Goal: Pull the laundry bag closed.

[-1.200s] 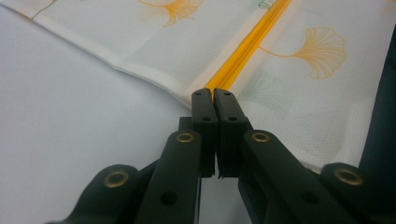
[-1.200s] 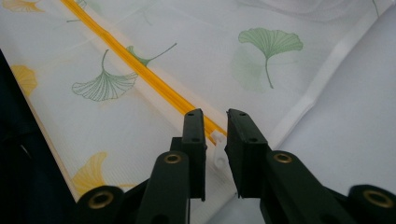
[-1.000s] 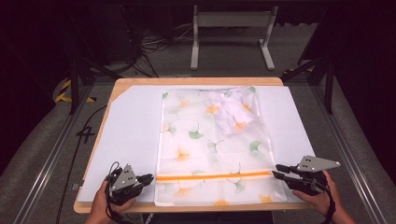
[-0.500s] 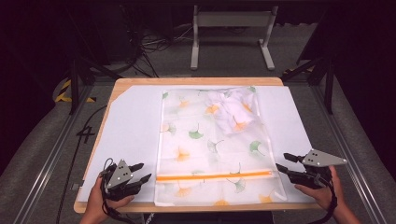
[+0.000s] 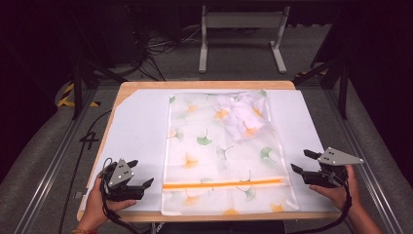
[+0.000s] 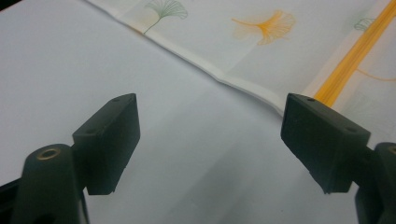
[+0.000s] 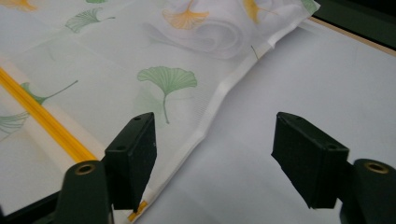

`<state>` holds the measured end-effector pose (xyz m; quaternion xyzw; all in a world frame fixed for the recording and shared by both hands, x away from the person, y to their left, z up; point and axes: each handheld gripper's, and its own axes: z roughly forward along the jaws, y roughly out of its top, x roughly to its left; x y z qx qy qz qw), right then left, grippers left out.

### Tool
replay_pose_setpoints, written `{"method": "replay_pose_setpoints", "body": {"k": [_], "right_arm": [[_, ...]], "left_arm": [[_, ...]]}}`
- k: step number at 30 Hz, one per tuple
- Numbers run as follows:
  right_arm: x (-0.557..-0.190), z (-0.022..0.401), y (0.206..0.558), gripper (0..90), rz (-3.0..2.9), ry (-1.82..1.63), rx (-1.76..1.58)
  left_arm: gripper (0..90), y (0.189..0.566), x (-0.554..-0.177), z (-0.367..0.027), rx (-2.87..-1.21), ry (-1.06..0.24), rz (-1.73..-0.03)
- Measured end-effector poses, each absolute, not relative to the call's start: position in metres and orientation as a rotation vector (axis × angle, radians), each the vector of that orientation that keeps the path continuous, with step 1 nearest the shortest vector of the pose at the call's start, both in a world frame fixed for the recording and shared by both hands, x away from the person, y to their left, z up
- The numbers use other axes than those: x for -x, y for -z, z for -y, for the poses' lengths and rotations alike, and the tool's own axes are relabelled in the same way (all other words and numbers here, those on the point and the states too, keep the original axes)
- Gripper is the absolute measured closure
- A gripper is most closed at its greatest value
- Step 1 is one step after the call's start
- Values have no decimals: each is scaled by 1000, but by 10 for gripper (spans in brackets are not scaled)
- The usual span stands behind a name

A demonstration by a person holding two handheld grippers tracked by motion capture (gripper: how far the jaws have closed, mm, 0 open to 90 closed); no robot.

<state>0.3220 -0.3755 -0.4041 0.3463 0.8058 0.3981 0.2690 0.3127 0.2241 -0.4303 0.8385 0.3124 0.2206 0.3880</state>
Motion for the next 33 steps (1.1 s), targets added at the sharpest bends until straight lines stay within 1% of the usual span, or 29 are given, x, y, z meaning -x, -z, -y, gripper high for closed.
{"method": "replay_pose_setpoints", "body": {"k": [5,7,13,17,18,21,23,28,33], "right_arm": [[-328,380,406,242,-2158,-1095,-936],[-329,381,406,228,-2151,-1102,-942],[-335,392,411,172,-2068,-1160,-1006],[-338,399,416,156,-2024,-1159,-1064],[-337,400,418,156,-2017,-1151,-1067],[-335,402,420,148,-2001,-1122,-1077],[-332,403,422,146,-1999,-1119,-1089],[-329,403,424,145,-1998,-1124,-1093],[-328,401,427,138,-1999,-1095,-1090]], "left_arm": [[152,435,-319,-231,-2096,-545,-823],[148,435,-322,-236,-2089,-541,-826],[137,437,-328,-251,-2002,-530,-848],[128,444,-328,-261,-1942,-537,-874],[122,448,-325,-267,-1909,-519,-906],[114,450,-321,-272,-1902,-538,-919],[107,450,-317,-277,-1861,-539,-938],[101,449,-310,-281,-1825,-534,-957],[98,450,-309,-278,-1828,-536,-955]]}}
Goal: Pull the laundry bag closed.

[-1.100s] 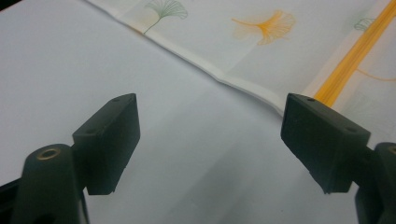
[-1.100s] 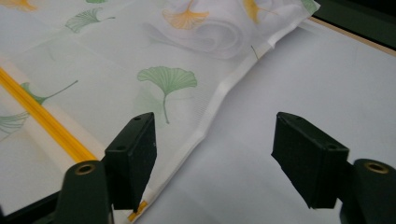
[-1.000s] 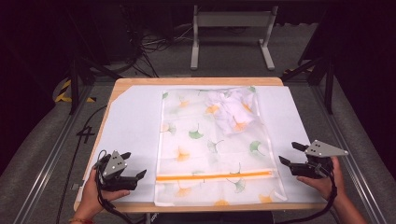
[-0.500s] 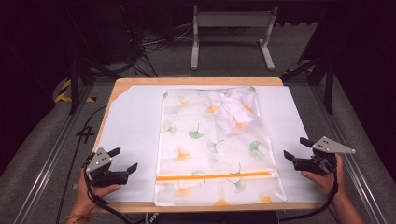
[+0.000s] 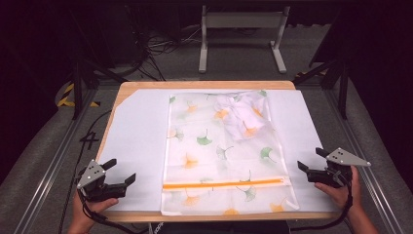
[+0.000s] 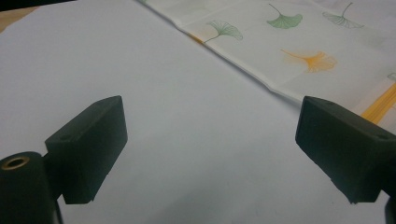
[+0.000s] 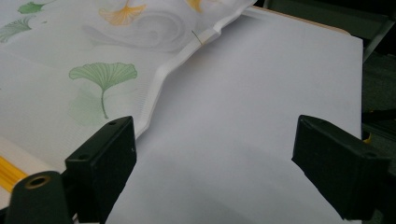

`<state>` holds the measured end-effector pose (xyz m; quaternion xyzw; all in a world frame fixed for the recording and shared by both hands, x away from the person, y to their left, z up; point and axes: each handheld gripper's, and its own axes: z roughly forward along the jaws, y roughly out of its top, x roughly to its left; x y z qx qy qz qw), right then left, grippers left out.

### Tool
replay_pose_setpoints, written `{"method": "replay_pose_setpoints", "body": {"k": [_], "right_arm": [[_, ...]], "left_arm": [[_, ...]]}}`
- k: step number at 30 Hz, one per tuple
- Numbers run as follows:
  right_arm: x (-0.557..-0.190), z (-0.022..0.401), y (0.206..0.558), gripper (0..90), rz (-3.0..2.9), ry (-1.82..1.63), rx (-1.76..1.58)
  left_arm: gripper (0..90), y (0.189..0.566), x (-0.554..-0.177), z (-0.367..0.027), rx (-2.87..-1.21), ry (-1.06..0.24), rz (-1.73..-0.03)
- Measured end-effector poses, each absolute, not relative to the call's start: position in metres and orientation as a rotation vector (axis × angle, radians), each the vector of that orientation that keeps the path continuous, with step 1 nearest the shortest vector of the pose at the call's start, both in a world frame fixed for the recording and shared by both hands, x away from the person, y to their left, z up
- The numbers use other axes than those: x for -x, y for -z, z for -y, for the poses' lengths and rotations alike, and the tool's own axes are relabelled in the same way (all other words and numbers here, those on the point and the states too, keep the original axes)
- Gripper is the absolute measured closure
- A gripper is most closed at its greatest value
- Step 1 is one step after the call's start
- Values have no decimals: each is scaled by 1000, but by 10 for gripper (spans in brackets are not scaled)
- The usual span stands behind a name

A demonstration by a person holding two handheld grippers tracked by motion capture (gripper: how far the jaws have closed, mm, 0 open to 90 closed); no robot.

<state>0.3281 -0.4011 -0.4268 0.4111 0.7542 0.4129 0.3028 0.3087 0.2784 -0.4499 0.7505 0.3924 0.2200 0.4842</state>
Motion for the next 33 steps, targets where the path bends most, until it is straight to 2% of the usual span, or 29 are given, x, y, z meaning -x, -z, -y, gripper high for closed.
{"method": "replay_pose_setpoints", "body": {"k": [33], "right_arm": [[-324,388,429,143,-2036,-1035,-1027]], "left_arm": [[98,449,-306,-272,-1879,-556,-962]]}}
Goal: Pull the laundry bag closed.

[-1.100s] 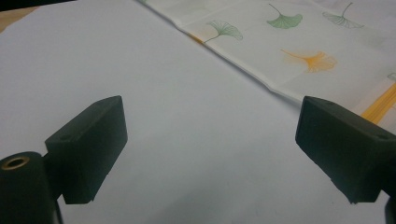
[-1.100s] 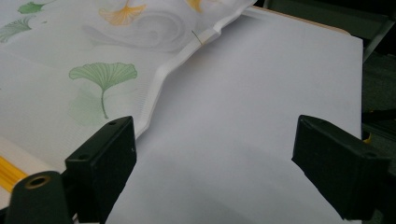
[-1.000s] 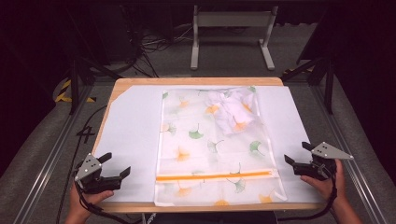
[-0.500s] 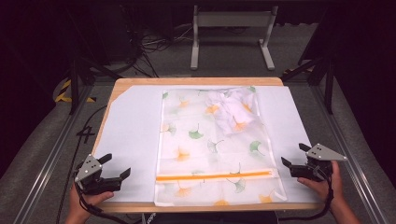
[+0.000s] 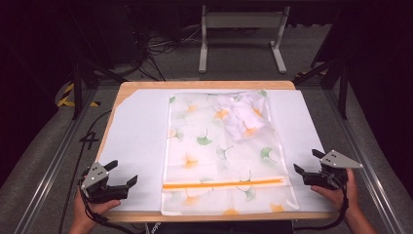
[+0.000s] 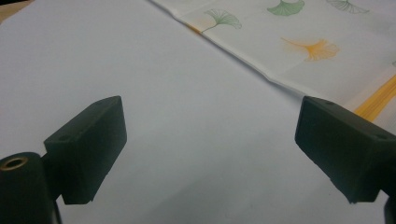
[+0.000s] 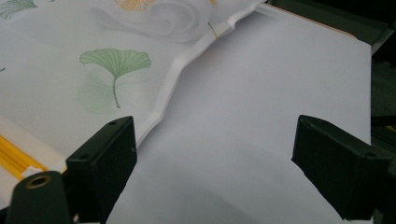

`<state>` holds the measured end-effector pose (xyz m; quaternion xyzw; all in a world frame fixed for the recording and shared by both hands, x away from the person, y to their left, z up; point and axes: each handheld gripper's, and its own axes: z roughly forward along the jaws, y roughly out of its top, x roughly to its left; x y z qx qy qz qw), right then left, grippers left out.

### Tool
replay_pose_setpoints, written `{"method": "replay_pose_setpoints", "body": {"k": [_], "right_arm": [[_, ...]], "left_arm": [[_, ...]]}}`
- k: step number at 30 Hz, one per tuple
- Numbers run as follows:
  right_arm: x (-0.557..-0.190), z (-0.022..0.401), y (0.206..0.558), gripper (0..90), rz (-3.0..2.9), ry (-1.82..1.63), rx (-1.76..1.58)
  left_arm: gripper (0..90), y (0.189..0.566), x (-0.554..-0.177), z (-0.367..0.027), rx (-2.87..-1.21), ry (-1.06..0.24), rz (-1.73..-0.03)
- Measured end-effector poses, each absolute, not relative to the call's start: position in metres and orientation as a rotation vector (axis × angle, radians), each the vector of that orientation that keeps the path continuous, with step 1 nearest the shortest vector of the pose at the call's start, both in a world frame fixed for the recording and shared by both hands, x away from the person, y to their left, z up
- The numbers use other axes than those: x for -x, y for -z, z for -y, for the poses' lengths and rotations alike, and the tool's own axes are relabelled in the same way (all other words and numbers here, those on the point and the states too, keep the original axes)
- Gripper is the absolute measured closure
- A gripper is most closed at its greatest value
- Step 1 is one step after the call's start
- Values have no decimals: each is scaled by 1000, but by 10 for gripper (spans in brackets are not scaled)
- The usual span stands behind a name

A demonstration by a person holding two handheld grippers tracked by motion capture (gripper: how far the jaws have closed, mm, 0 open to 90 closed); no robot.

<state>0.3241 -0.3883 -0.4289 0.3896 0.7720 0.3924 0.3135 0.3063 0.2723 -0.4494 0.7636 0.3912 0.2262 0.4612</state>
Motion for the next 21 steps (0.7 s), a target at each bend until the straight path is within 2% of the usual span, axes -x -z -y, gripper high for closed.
{"method": "replay_pose_setpoints", "body": {"k": [21], "right_arm": [[-319,387,432,158,-2051,-1041,-1007]], "left_arm": [[103,451,-312,-264,-1907,-584,-980]]}}
